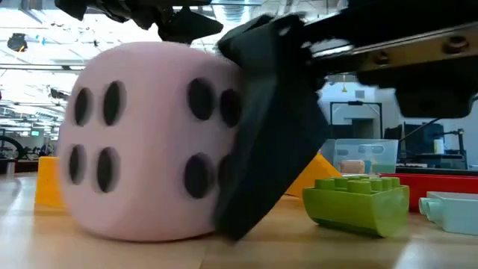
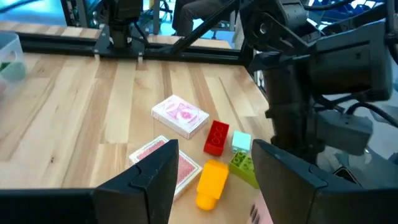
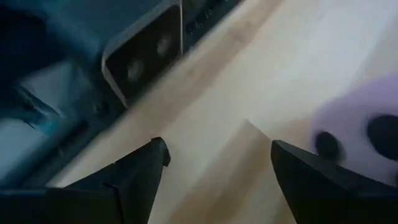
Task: Pick & Place Toys
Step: Put the small light green game piece into the right transparent bin
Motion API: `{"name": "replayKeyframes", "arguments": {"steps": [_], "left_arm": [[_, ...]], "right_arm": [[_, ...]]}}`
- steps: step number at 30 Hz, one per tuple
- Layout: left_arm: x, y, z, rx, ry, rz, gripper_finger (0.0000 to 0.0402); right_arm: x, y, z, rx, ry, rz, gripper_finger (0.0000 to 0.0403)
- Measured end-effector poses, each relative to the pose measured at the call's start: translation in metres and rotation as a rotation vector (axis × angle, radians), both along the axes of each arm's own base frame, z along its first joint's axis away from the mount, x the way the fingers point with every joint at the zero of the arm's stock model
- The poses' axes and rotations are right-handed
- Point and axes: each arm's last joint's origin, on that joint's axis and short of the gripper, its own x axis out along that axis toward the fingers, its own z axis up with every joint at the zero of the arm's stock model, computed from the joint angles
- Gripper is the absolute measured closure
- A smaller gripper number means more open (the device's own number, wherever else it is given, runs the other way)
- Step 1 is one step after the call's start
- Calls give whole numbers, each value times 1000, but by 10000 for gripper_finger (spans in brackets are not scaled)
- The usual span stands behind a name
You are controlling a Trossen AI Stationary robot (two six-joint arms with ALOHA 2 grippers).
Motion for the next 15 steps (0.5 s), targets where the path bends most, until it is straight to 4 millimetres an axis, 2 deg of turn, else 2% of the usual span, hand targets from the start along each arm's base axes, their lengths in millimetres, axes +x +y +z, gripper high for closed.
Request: {"name": "replayKeyframes", "arguments": {"steps": [4,9,15], "left_arm": [[-1,-1,-1,-1,6,-3,204],[-1,-2,0,-1,4,-7,204],[0,-2,1,-2,-9,-5,204]], "right_arm": [[2,0,5,14,13,10,112],[-6,-6,20,-44,54,-24,112],[-7,-16,16,-41,149,-140,112]]}}
